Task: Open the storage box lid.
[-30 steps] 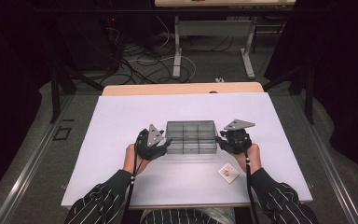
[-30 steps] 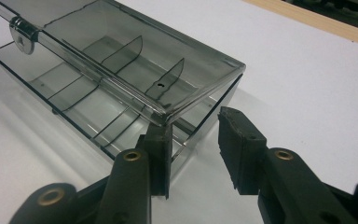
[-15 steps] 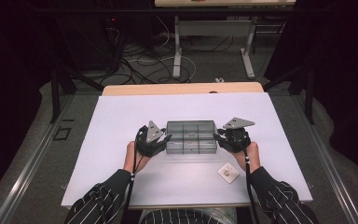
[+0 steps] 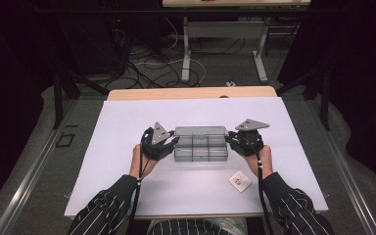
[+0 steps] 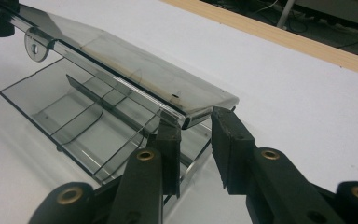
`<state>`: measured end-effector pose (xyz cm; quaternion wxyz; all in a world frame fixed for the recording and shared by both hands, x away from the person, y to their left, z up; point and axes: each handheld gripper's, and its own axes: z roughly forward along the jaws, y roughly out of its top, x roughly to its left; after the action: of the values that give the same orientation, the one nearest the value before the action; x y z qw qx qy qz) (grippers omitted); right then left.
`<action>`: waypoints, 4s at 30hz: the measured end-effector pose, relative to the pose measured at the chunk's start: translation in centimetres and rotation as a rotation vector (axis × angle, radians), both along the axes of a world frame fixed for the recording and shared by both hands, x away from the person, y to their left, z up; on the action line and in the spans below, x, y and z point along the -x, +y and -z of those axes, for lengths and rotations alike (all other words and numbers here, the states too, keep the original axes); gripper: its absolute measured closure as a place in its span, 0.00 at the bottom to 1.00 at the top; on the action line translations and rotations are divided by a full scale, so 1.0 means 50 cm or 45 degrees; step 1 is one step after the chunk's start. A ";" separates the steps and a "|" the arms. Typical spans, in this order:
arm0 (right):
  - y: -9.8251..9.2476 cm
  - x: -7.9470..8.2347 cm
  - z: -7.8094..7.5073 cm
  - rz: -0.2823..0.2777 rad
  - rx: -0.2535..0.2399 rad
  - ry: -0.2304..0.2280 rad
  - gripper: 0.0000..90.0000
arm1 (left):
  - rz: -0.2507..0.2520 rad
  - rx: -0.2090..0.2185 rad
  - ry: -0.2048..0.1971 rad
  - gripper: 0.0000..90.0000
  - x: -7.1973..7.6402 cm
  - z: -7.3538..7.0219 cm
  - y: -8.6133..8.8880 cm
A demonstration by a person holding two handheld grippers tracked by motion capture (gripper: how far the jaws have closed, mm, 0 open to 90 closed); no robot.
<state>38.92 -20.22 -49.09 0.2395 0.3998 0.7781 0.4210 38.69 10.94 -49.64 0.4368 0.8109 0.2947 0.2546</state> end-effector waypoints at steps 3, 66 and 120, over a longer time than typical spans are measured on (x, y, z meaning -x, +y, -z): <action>0.000 -0.005 -0.004 0.010 -0.015 -0.005 0.82 | -0.003 0.007 0.004 0.79 -0.003 -0.003 0.001; -0.001 -0.129 0.016 0.139 -0.176 0.027 0.90 | -0.141 0.180 0.119 0.92 -0.140 0.027 0.005; 0.012 -0.159 0.059 0.162 -0.071 0.110 0.91 | -0.153 0.088 0.186 0.89 -0.168 0.060 -0.006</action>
<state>46.89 -19.61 -52.01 0.2208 0.4726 0.7488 0.4089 47.10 10.65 -52.64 0.4256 0.7927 0.3825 0.2102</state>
